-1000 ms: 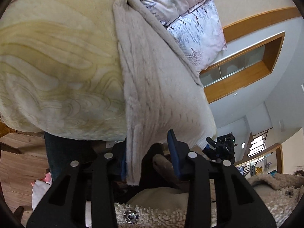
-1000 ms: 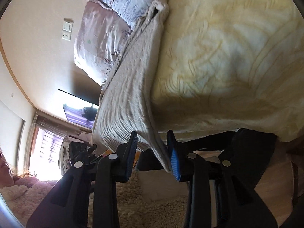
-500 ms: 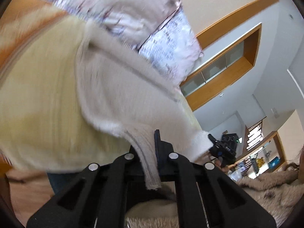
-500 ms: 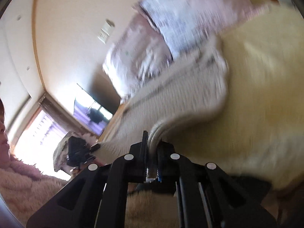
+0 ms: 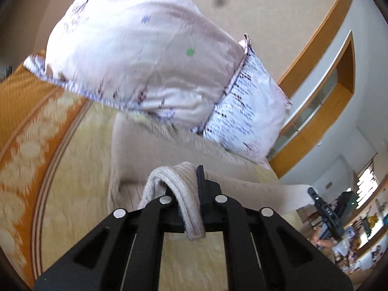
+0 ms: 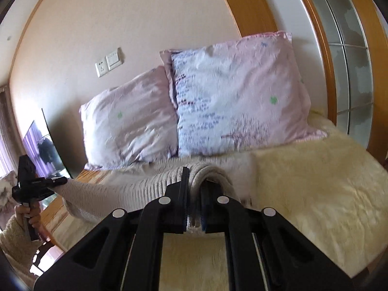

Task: Fold small clothes

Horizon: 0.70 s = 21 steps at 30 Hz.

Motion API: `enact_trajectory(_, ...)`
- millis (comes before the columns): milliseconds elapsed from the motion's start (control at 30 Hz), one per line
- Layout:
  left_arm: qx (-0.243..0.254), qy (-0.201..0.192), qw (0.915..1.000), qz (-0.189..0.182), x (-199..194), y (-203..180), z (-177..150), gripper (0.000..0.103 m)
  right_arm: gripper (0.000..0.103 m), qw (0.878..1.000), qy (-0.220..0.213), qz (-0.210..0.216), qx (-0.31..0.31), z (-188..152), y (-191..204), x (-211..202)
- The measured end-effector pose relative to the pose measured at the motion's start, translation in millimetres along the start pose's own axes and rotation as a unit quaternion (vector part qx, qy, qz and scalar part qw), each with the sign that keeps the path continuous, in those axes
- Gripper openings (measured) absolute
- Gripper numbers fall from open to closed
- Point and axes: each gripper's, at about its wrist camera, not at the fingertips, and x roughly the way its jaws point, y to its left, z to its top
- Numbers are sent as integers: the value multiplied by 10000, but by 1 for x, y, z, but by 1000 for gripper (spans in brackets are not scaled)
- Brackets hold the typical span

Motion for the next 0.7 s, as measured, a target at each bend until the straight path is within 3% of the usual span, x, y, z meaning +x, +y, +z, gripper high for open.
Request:
enact_trajectory(300, 406, -277, 9985, 239, 34, -12, 55, 5, 8, 9993, -222, -179, 226, 35, -9, 50)
enact_trajectory(433, 259, -56, 9987, 433, 74, 8, 65, 5, 8, 9983, 194, -316, 445, 31, -27, 95)
enact_trajectory(700, -656, 573, 9938, 696, 154, 72, 59, 6, 8, 9860, 1188, -649, 978, 13, -51, 185)
